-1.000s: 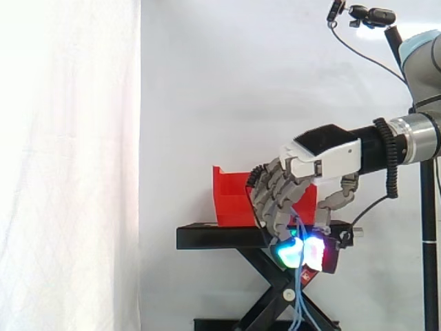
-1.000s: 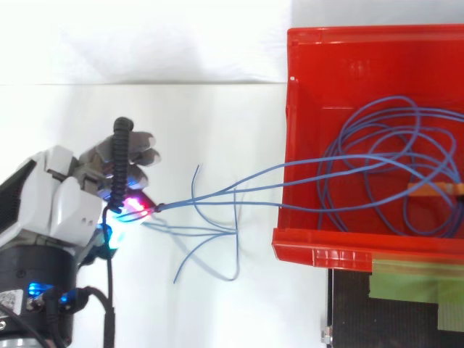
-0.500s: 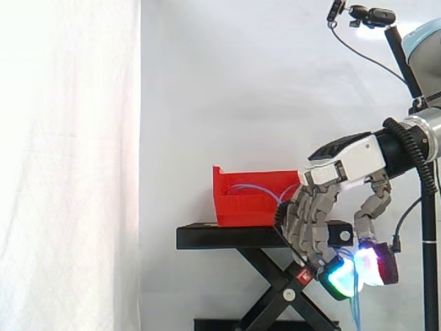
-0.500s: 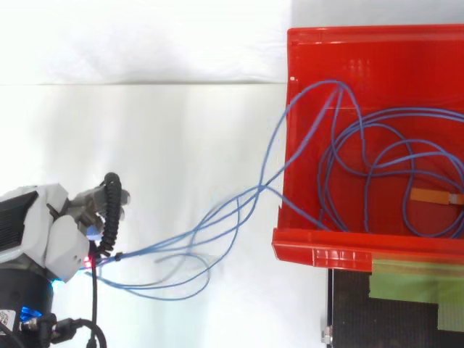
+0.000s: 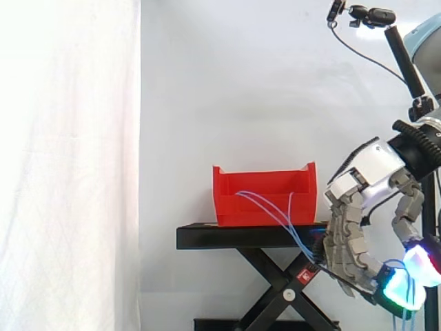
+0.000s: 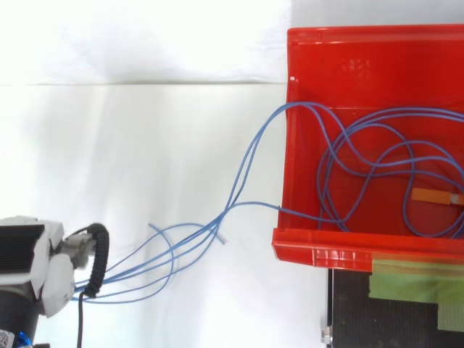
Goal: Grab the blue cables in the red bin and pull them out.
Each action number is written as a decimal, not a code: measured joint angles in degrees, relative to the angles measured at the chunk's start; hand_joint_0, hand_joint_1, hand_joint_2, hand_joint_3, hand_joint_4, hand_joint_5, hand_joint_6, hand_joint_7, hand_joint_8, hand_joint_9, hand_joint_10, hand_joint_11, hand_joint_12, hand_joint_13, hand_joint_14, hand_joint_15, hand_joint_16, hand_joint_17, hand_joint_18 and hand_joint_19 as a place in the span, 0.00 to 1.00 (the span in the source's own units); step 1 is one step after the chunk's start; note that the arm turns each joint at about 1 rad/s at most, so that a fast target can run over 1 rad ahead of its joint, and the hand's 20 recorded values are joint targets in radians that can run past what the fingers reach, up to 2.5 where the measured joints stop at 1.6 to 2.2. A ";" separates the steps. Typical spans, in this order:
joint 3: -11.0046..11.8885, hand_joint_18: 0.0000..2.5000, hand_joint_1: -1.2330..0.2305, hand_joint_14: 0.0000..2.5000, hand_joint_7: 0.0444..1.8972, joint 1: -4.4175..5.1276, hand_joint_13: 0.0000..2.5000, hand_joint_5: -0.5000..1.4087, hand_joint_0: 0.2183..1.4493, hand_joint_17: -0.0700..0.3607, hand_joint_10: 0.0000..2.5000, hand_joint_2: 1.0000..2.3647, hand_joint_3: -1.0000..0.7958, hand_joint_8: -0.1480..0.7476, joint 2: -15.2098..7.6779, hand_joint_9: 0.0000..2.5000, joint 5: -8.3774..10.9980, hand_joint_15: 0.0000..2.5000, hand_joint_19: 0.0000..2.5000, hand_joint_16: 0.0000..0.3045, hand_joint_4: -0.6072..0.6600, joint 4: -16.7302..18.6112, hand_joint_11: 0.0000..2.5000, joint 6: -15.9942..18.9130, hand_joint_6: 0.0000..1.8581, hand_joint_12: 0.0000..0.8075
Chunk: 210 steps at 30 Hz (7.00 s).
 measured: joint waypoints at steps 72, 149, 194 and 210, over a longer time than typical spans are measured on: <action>14.14 0.29 0.33 0.01 0.40 2.04 0.41 0.76 0.57 0.38 0.01 0.00 0.00 0.43 -0.07 0.42 5.22 0.28 0.19 0.13 0.50 -3.32 0.36 26.40 0.28 0.38; 6.79 0.42 0.26 0.37 0.37 3.56 0.53 0.69 0.50 0.38 0.01 0.00 0.00 0.44 -0.08 0.42 3.79 0.63 0.42 0.14 0.50 8.98 0.39 42.46 0.31 0.34; 7.43 0.40 0.35 0.28 0.37 2.87 0.53 0.66 0.40 0.42 0.01 0.00 0.00 0.46 -0.08 0.40 3.52 0.61 0.40 0.16 0.54 6.33 0.38 37.52 0.14 0.38; 7.45 0.40 0.38 0.25 0.43 2.75 0.53 0.71 0.39 0.44 0.01 0.00 0.00 0.48 -0.07 0.40 3.51 0.61 0.39 0.17 0.58 6.46 0.38 37.36 0.04 0.39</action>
